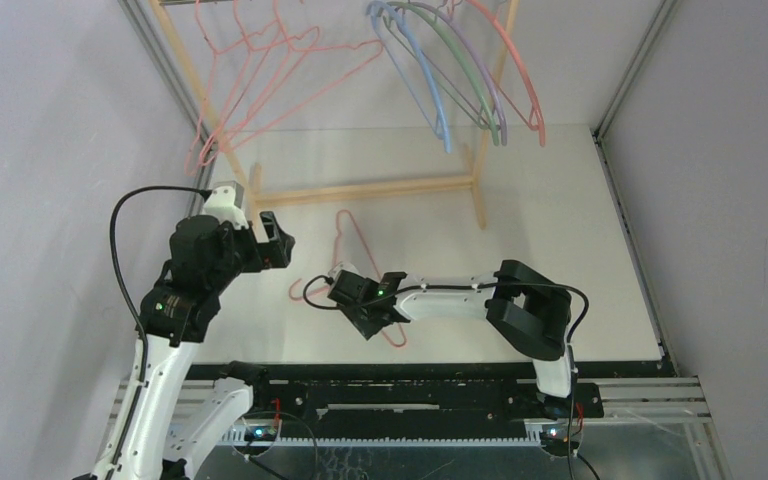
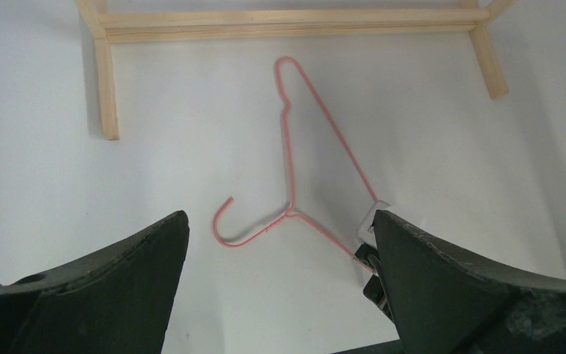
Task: Organize the hangers
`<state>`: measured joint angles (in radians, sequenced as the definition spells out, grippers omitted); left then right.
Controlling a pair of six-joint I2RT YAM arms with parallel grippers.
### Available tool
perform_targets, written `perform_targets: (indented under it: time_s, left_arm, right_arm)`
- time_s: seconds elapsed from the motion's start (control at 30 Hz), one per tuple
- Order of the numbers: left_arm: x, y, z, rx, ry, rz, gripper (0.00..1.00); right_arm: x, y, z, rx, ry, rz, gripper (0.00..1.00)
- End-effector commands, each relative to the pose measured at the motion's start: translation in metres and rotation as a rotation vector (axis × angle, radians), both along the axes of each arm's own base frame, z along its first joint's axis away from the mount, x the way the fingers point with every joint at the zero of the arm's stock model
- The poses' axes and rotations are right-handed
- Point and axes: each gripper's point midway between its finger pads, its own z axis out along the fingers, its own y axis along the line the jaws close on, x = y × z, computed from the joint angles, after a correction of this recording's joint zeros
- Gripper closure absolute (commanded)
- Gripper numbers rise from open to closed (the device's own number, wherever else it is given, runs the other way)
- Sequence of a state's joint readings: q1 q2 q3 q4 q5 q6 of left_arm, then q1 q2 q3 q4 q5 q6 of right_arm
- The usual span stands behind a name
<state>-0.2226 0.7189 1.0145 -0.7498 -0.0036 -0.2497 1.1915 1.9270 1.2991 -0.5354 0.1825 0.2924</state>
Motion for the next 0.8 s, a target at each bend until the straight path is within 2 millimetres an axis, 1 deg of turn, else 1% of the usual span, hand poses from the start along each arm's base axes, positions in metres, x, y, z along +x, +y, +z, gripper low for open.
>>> perform_targets:
  time_s: [0.0,0.13,0.23,0.33,0.4,0.5,0.6,0.77]
  left_arm:
    - [-0.002,-0.002,0.007,-0.029,-0.028,-0.002,0.00]
    - [-0.002,-0.003,0.008,-0.038,-0.030,-0.001,0.00]
    - [-0.003,-0.004,0.002,-0.044,-0.016,0.000,0.01]
    - [-0.005,-0.002,-0.006,-0.046,0.000,0.011,0.01]
    - [-0.006,-0.002,-0.011,-0.051,0.009,0.015,0.00]
    - [-0.005,-0.003,-0.014,-0.063,0.015,0.021,0.00]
    - [-0.006,-0.002,-0.013,-0.069,0.011,0.029,0.00]
    - [-0.010,0.001,-0.016,-0.075,0.014,0.048,0.01]
  right_arm:
    - [0.008,0.011,0.028,0.042,-0.046,0.005,0.56]
    - [0.015,0.015,0.044,0.045,-0.069,0.013,0.55]
    - [0.021,0.021,0.045,0.036,-0.077,0.028,0.54]
    - [0.025,0.024,0.037,0.031,-0.061,0.047,0.53]
    - [0.027,0.024,0.027,0.033,-0.030,0.051,0.54]
    - [0.031,0.017,0.012,0.037,0.008,0.037,0.56]
    - [0.035,0.010,0.003,0.022,0.012,0.040,0.58]
    - [0.032,0.004,-0.011,0.009,0.041,0.048,0.62]
